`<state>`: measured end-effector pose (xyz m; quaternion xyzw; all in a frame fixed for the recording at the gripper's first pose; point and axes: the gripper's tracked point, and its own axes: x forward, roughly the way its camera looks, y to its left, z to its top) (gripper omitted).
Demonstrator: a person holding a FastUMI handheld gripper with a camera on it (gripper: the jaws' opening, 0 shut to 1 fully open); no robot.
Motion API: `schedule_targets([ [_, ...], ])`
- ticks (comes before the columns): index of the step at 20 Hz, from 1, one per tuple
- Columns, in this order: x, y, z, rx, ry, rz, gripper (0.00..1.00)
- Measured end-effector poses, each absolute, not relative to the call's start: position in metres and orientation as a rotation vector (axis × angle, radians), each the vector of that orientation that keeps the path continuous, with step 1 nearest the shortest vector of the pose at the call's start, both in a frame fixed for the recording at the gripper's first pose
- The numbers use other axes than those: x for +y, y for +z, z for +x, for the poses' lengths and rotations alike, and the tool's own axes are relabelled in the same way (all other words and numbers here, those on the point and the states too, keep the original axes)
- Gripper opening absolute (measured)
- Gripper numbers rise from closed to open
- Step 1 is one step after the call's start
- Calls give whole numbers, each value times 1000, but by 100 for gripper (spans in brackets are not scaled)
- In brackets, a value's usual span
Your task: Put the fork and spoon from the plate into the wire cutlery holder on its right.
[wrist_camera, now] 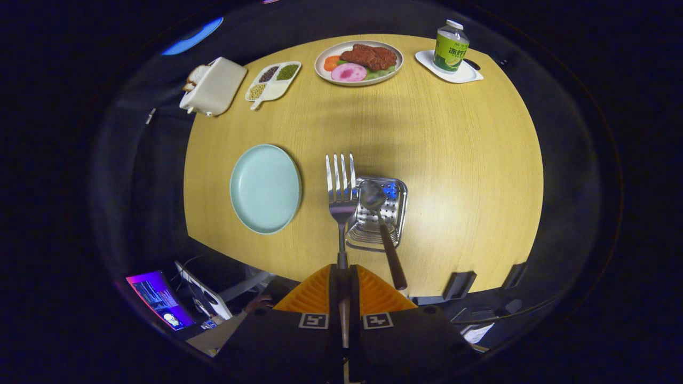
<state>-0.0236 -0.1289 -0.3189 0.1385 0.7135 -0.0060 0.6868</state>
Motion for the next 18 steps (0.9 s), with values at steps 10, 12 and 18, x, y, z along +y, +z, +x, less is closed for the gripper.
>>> schedule_targets([
  [10,-146,-351,-50,1898,36,132,9],
  [12,-144,-353,-51,1954,33,150,9],
  [18,-152,-345,-56,1995,44,148,9],
])
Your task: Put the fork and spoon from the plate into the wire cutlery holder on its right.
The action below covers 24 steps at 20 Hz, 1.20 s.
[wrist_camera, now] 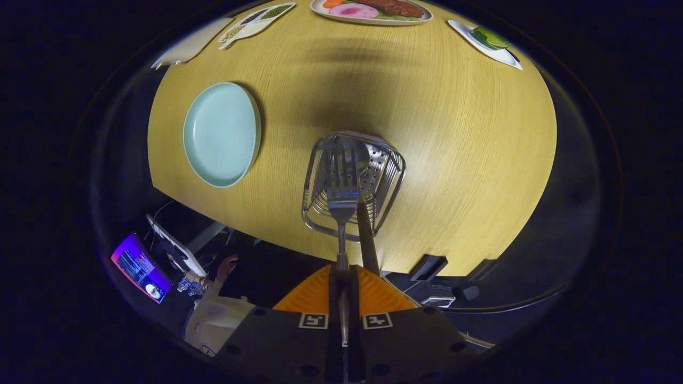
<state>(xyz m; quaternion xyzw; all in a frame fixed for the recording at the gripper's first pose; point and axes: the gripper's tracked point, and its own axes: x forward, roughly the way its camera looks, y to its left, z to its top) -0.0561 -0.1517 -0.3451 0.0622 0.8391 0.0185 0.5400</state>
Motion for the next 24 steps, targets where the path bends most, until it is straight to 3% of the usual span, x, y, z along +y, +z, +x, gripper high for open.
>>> schedule_targets([
  [8,-150,-352,-54,2064,6,143,9],
  [13,-150,-353,-44,2051,-15,179,16],
  [15,-141,-345,-39,2033,13,216,39],
  [16,-141,-340,-35,2010,25,220,60],
  [19,-148,-328,-29,1911,36,203,94],
  [20,-149,-319,-25,1874,28,213,100],
  [24,-152,-284,-12,1663,17,267,99],
])
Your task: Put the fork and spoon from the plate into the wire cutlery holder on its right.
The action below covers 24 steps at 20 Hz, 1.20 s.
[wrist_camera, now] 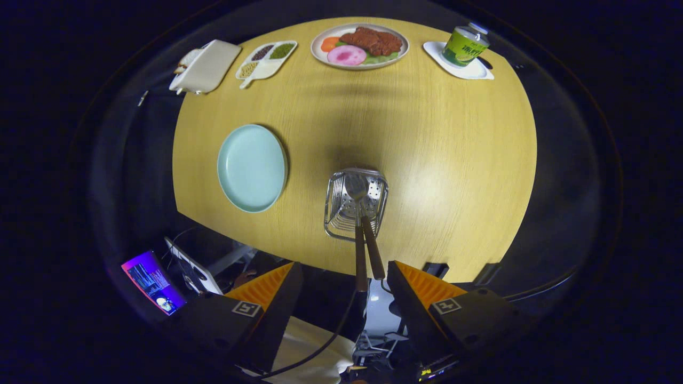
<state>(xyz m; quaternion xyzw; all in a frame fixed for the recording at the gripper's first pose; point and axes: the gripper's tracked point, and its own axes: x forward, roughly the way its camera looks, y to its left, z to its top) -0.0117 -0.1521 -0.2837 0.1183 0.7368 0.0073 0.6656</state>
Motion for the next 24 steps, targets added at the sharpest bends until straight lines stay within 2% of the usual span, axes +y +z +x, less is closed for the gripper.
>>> schedule_targets([
  [8,-140,-185,12,1059,-39,411,99],
  [12,-135,-149,10,852,-68,419,99],
  [18,-143,-75,23,421,-189,379,99],
  [24,-149,-27,10,132,-276,216,99],
])
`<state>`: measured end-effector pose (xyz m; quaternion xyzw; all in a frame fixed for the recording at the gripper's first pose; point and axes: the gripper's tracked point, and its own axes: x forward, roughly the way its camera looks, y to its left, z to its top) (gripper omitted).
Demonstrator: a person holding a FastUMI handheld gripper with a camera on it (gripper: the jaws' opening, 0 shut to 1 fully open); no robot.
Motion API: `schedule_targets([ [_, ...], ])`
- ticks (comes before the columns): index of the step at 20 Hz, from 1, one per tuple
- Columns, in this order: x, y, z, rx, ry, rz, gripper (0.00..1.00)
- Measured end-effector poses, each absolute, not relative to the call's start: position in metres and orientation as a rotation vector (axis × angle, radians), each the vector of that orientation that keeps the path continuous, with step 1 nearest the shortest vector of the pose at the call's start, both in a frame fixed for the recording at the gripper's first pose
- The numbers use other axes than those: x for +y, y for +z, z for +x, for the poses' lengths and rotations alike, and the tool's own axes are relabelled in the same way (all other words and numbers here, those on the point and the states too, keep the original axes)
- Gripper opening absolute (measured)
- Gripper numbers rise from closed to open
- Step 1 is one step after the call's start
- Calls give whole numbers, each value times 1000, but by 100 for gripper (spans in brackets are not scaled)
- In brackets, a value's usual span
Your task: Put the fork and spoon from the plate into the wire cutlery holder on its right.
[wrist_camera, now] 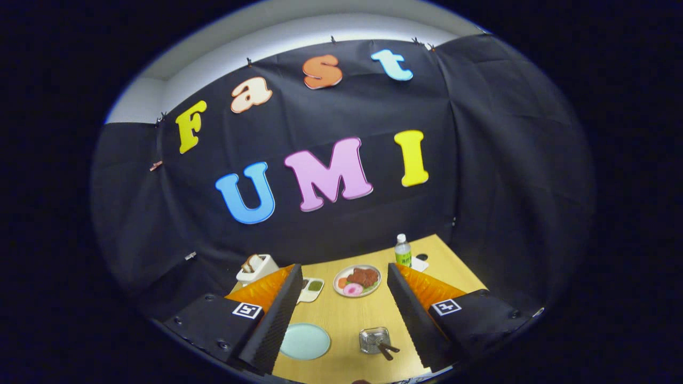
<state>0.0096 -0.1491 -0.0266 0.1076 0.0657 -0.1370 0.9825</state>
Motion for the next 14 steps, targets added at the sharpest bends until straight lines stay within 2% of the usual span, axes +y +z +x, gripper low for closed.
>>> schedule_targets([
  [3,-136,-15,2,51,-262,166,98],
  [14,-121,-30,-7,86,-274,74,99],
])
